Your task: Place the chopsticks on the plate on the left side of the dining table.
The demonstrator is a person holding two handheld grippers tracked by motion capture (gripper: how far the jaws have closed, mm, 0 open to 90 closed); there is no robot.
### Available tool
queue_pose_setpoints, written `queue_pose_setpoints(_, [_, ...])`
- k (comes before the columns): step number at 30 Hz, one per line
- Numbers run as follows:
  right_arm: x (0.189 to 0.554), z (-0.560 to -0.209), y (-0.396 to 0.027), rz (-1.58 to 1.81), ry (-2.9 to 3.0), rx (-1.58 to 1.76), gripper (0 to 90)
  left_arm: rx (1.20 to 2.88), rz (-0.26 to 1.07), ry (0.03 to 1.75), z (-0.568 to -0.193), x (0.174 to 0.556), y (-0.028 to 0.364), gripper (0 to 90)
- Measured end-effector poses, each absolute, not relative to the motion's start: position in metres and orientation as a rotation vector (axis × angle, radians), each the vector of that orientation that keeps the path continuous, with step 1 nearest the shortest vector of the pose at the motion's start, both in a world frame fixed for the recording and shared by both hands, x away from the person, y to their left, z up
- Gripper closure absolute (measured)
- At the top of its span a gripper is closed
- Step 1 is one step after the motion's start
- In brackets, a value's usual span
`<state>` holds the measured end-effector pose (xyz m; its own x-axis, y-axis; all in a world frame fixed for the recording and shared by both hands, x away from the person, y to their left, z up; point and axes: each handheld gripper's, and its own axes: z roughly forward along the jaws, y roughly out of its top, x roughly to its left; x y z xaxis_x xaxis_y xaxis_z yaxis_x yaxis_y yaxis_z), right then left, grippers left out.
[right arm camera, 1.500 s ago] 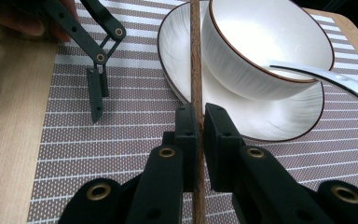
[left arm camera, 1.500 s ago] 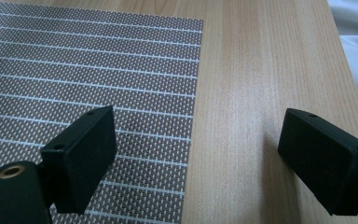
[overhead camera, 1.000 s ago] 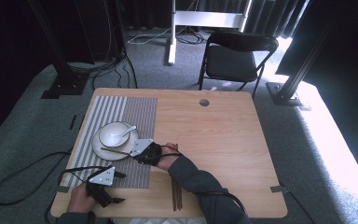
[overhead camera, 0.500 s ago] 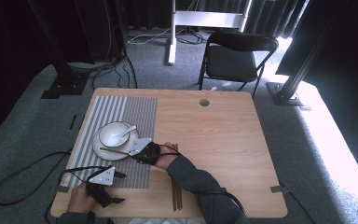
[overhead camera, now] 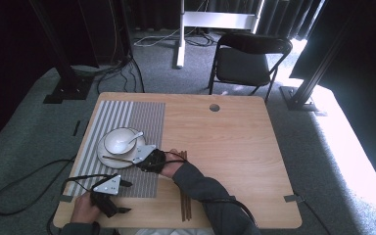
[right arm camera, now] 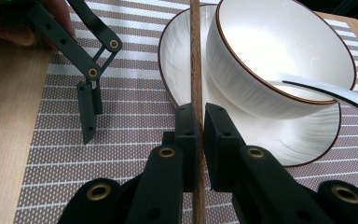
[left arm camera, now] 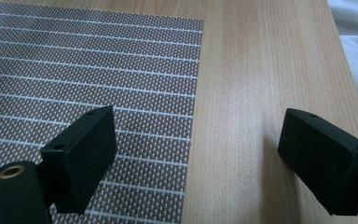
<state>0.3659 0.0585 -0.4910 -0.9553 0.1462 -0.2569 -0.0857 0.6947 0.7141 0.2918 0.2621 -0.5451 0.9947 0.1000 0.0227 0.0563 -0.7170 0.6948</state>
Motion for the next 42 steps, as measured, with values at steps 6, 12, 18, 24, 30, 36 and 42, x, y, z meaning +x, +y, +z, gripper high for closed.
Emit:
queue_pose_setpoints(6, [0.369, -0.493, 0.062, 1.116, 2.619, 0.049, 84.3, 2.371, 0.074, 0.107, -0.545, 0.292, 0.262, 11.7])
queue_pose_setpoints(12, [0.373, -0.492, 0.065, 1.118, 2.626, 0.038, 84.3, 2.372, 0.075, 0.105, -0.545, 0.292, 0.262, 11.7])
queue_pose_setpoints(18, [0.375, -0.495, 0.070, 1.115, 2.637, 0.020, 84.3, 2.373, 0.075, 0.105, -0.545, 0.292, 0.262, 11.7])
queue_pose_setpoints(24, [0.376, -0.496, 0.076, 1.111, 2.643, 0.003, 84.3, 2.373, 0.077, 0.105, -0.545, 0.292, 0.262, 11.7])
queue_pose_setpoints(30, [0.377, -0.498, 0.082, 1.114, 2.658, -0.005, 84.3, 2.371, 0.075, 0.107, -0.545, 0.292, 0.262, 11.7])
queue_pose_setpoints(36, [0.379, -0.500, 0.088, 1.120, 2.661, -0.005, 84.3, 2.370, 0.074, 0.108, -0.545, 0.292, 0.262, 11.7])
queue_pose_setpoints(42, [0.380, -0.501, 0.096, 1.108, 2.663, -0.019, 84.3, 2.373, 0.075, 0.105, -0.545, 0.292, 0.262, 11.7])
